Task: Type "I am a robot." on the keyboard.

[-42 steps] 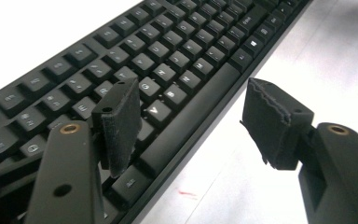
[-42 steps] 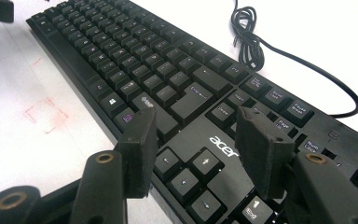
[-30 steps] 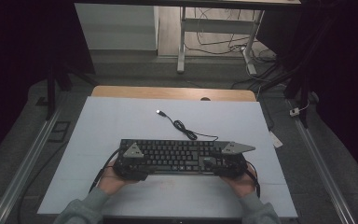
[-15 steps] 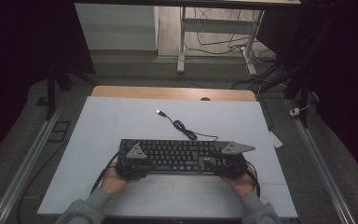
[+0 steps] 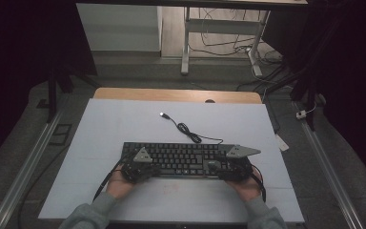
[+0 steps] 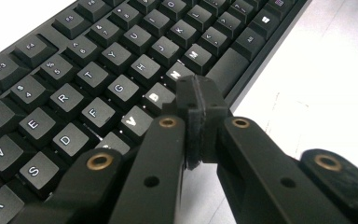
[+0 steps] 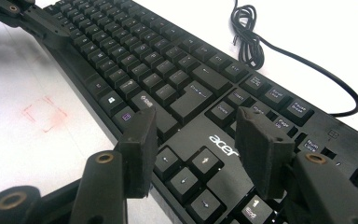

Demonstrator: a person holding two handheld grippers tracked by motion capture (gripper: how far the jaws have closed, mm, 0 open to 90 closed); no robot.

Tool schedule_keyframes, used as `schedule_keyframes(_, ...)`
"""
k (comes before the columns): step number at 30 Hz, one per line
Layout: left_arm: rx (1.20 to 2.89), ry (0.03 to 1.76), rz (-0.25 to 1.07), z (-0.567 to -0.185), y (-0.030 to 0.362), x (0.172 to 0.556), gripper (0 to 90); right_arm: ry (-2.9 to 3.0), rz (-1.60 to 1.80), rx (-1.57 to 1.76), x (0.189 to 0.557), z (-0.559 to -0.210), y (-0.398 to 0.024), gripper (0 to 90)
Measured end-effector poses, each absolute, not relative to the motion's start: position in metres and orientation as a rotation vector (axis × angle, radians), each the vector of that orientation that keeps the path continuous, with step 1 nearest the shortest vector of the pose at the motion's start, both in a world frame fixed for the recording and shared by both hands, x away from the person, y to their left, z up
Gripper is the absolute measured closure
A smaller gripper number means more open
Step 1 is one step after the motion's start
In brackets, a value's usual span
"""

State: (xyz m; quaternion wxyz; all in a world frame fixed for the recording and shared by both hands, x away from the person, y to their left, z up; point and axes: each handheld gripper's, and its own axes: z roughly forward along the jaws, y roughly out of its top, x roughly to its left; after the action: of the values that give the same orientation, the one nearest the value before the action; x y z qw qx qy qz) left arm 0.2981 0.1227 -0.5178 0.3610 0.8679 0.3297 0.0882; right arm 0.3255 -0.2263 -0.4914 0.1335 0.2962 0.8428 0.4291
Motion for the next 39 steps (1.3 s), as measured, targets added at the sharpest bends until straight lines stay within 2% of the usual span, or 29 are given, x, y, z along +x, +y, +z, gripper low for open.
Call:
schedule_keyframes(14,2.244,0.862,0.259,-0.521,0.122,0.299,89.0,2.443,1.240,0.856,0.325,-0.491,-0.226,49.1)
schedule_keyframes(23,2.143,0.880,0.277,-0.507,0.139,0.295,88.1,2.442,1.245,0.857,0.325,-0.491,-0.227,49.1)
schedule_keyframes(27,2.129,0.877,0.264,-0.504,0.143,0.294,82.8,2.443,1.245,0.857,0.325,-0.491,-0.227,49.1)
schedule_keyframes(35,2.100,0.884,0.242,-0.499,0.153,0.292,61.1,2.439,1.243,0.860,0.325,-0.490,-0.227,49.1)
schedule_keyframes(39,2.081,0.902,0.247,-0.497,0.160,0.291,54.9,2.436,1.246,0.860,0.326,-0.490,-0.228,49.2)
